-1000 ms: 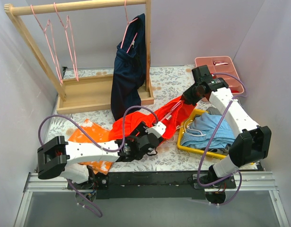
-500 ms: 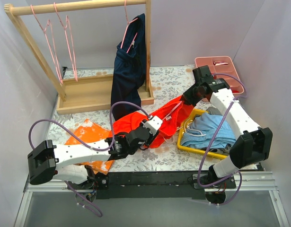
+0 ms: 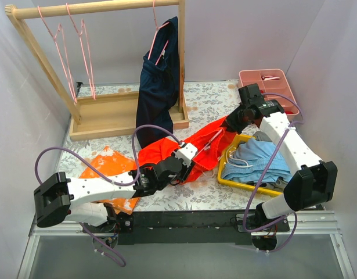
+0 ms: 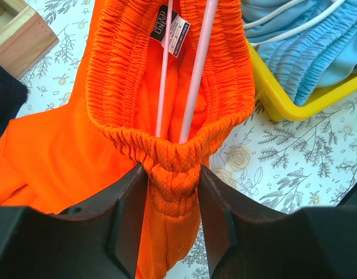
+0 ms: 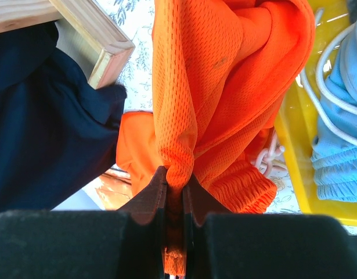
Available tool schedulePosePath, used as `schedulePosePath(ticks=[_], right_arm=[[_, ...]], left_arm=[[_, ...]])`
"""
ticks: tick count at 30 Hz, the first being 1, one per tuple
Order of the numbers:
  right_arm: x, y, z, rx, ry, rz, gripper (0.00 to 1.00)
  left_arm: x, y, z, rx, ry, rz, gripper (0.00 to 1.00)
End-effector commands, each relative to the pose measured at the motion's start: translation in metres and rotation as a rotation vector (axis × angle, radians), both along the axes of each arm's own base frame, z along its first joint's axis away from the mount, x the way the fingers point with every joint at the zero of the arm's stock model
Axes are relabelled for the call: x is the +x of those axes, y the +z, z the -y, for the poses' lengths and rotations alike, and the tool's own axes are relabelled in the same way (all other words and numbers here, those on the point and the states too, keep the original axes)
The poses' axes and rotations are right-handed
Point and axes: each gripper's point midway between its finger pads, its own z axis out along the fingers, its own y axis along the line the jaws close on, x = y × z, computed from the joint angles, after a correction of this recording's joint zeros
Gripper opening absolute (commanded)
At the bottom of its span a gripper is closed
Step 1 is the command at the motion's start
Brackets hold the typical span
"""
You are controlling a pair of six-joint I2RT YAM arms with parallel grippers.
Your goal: Place the shorts on the hanger
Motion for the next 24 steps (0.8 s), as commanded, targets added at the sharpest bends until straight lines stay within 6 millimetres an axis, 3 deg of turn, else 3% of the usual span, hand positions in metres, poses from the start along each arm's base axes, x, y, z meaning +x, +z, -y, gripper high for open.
schedulePosePath(ticks=[1,4,7,9,12,13,15,16,17,24], right_arm=[[-0.008,0.022,-0.012,0.086,0.043,0.037,0.01],[-0.006,0.026,-0.012,0.088,0.044,0.051,0.01],[-0.007,0.026,-0.014,0.092,0.052,0.05,0.01],[-0.008,0.026,-0.015,0.095,0.056,0.048,0.01],[-0.008,0.024,-0.015,0.1,0.057,0.044,0.01],[-0.008,0.024,-0.016,0.104,0.061,0.041,0.01],[-0.009,0.023,-0.017,0.108,0.066,0.04,0.01],[-0.009,0.024,-0.017,0.112,0.068,0.04,0.01],[-0.009,0.023,-0.018,0.111,0.072,0.04,0.01],[-0.01,0.028,-0.018,0.092,0.129,0.077,0.05]], left_arm=[[0.005,0.008,0.002,-0.065,0.042,0.001,0.41],[0.004,0.003,0.001,-0.058,0.049,-0.014,0.48],[0.003,-0.001,-0.002,-0.062,0.06,-0.023,0.62],[0.002,-0.004,-0.003,-0.062,0.064,-0.033,0.63],[0.004,-0.004,-0.006,-0.086,0.084,-0.027,0.52],[0.005,0.0,-0.009,-0.099,0.101,-0.015,0.38],[0.008,0.002,-0.01,-0.113,0.107,0.001,0.21],[0.009,0.004,-0.01,-0.113,0.112,0.008,0.05],[0.01,0.002,-0.011,-0.096,0.116,0.009,0.0],[0.008,0.03,-0.007,-0.122,0.1,0.007,0.0]])
